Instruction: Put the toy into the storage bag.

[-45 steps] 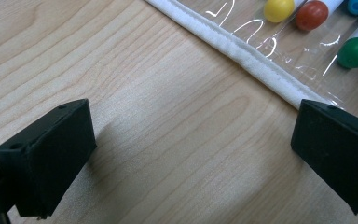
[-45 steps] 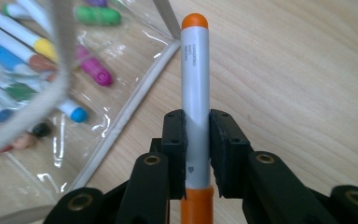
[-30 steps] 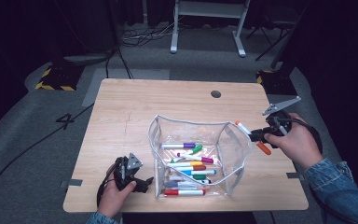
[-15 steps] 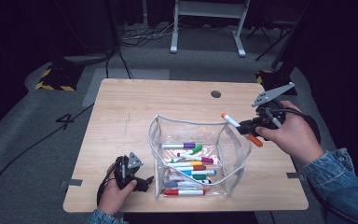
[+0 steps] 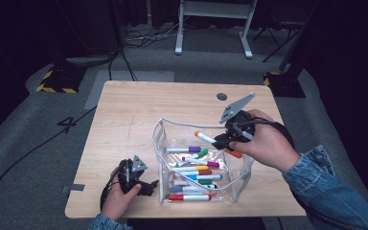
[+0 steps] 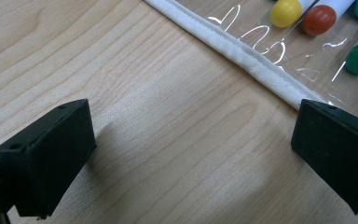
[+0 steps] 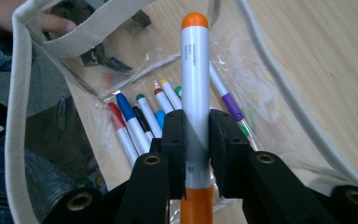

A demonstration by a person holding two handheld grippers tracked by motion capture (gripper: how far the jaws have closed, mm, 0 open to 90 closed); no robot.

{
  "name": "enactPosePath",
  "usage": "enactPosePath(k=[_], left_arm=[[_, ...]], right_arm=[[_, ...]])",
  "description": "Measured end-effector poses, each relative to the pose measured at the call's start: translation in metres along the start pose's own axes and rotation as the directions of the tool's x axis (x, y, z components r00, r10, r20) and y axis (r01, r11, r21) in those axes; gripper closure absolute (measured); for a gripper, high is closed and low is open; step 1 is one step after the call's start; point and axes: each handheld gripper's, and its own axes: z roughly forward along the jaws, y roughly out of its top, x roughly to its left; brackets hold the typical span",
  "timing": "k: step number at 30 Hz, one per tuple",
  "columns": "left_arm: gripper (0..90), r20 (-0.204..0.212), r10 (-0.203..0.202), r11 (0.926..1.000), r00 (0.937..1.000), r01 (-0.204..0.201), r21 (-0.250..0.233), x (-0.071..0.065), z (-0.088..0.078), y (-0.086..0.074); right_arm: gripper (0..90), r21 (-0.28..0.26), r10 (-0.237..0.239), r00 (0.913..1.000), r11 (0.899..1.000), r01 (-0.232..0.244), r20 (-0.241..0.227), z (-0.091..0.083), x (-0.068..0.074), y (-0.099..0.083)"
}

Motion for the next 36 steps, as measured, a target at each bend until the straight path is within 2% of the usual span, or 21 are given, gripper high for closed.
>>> enactPosePath(k=[7, 12, 17, 21, 23, 27, 30, 31, 33, 34, 35, 36], left_arm=[[0.0, 0.001, 0.001, 1.0000, 1.0000, -0.001, -0.002, 0.000, 0.000, 0.000], [0.0, 0.001, 0.001, 1.0000, 1.0000, -0.001, -0.001, 0.000, 0.001, 0.000], [0.0, 0.001, 0.001, 1.0000, 1.0000, -0.001, -0.002, 0.000, 0.001, 0.000], [0.0, 0.002, 0.001, 1.0000, 1.0000, -0.001, -0.002, 0.000, 0.001, 0.001], [0.0, 0.005, -0.002, 1.0000, 1.0000, 0.002, -0.002, 0.000, 0.001, 0.001], [0.0, 0.005, -0.003, 1.0000, 1.0000, 0.003, -0.002, 0.000, 0.001, 0.001], [0.0, 0.005, -0.002, 1.0000, 1.0000, 0.002, -0.002, 0.000, 0.001, 0.001], [0.0, 0.004, -0.002, 1.0000, 1.0000, 0.002, -0.002, 0.000, 0.001, 0.001], [0.0, 0.004, -0.002, 1.0000, 1.0000, 0.002, -0.001, 0.000, 0.001, 0.001], [0.0, 0.004, -0.001, 1.0000, 1.0000, 0.001, -0.002, 0.000, 0.001, 0.001], [0.0, 0.004, -0.002, 1.0000, 1.0000, 0.002, -0.001, 0.000, 0.001, 0.001], [0.0, 0.004, -0.002, 1.0000, 1.0000, 0.002, -0.002, 0.000, 0.001, 0.001]], right_arm=[[76.8, 0.060, -0.047, 0.9972, 0.997, 0.051, -0.057, 0.035, 0.011, 0.009], [76.7, 0.127, -0.086, 0.9903, 0.987, 0.100, -0.109, 0.065, 0.018, 0.012], [76.7, 0.219, -0.113, 0.9799, 0.964, 0.148, -0.164, 0.097, 0.023, 0.009], [76.7, 0.282, -0.104, 0.9719, 0.945, 0.162, -0.211, 0.120, 0.021, 0.004], [76.7, 0.319, -0.122, 0.9673, 0.928, 0.190, -0.223, 0.131, 0.020, 0.001], [76.7, 0.365, -0.140, 0.9596, 0.903, 0.225, -0.244, 0.142, 0.022, -0.001], [76.2, 0.376, -0.142, 0.9516, 0.895, 0.241, -0.273, 0.146, 0.023, -0.002], [72.0, 0.381, -0.143, 0.9479, 0.891, 0.249, -0.285, 0.147, 0.023, -0.003], [63.0, 0.369, -0.169, 0.9477, 0.891, 0.264, -0.271, 0.150, 0.024, -0.005], [59.1, 0.357, -0.194, 0.9445, 0.890, 0.283, -0.265, 0.150, 0.024, -0.004], [55.0, 0.350, -0.197, 0.9459, 0.893, 0.282, -0.258, 0.149, 0.024, -0.004], [50.9, 0.321, -0.201, 0.9482, 0.906, 0.275, -0.246, 0.149, 0.023, -0.003]])
